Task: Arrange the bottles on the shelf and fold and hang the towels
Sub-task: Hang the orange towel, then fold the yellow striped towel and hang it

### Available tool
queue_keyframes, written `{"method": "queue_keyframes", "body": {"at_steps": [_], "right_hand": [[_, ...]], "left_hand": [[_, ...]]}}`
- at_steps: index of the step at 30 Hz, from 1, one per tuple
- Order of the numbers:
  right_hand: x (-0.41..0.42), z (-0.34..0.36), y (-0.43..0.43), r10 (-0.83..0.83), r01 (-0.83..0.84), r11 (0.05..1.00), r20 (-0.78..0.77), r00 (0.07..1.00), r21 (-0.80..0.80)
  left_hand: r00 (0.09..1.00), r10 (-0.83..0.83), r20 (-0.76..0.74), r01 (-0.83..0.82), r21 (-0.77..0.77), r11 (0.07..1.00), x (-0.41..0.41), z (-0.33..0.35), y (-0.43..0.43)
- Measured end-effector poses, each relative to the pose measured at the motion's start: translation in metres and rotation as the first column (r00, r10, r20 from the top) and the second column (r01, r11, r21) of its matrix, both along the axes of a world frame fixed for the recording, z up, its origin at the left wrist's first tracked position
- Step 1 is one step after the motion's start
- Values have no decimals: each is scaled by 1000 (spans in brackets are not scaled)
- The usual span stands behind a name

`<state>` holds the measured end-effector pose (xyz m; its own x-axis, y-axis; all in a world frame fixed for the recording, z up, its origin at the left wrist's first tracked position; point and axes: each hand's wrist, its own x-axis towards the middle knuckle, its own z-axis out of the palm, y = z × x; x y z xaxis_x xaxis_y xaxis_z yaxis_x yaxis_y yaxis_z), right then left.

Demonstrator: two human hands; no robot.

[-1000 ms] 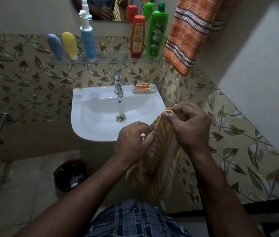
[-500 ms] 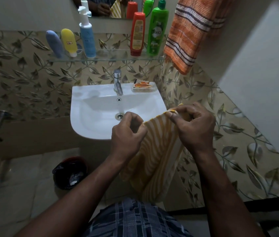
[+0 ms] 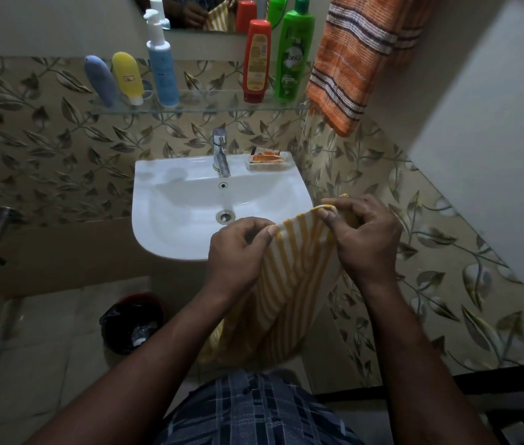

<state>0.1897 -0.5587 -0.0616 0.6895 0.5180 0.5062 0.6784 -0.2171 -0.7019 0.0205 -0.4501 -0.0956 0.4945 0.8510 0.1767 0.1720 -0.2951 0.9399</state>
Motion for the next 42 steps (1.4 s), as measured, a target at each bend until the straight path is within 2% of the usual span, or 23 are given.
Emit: {"method": "queue_keyframes", "body": {"at_steps": [4, 8, 12, 15, 18, 21, 23, 25, 27, 34, 36, 42], "right_hand": [[4, -15, -1, -90, 94, 995, -141, 986, 19], [-3, -19, 0, -146, 160, 985, -167, 975, 71], [0, -21, 0, -145, 160, 985, -207, 968, 58], [-3, -20, 1, -153, 159, 987, -141, 978, 33], [-14, -22, 2, -140, 141, 990, 60, 988, 3], [-27, -25, 4, -31, 35, 999, 175, 984, -21], [-36, -26, 6, 145, -134, 989, 199, 969, -70], [-40, -25, 6, 339, -316, 937, 168, 926, -147], [-35, -22, 5, 443, -425, 887, 71, 894, -181], [-10, -19, 0, 475, -497, 800, -152, 867, -337], [-8, -17, 0, 472, -508, 767, -191, 861, -391], [-6, -11, -3, 503, -514, 686, -175, 846, -515]], "left_hand": [[992, 117, -45, -119, -43, 992, -2, -5, 0], [987, 133, -92, -135, -17, 991, 0, -9, -2], [990, 114, -82, -121, -84, 989, -1, -10, -1], [990, 113, -84, -120, -92, 988, 1, -11, -3], [987, 132, -94, -137, -49, 989, 4, -10, -4], [988, 118, -104, -120, -11, 993, 7, -9, -6], [991, 76, -106, -74, 28, 997, 8, -10, -8], [992, 36, -122, -24, 103, 994, 8, -11, -8], [992, -2, -122, 17, 123, 992, 5, -13, -6], [964, -243, -105, 257, 157, 953, -8, -18, -3], [965, -245, -96, 256, 133, 957, -10, -20, -3], [975, -220, 6, 220, 41, 975, -15, -22, -12]]}}
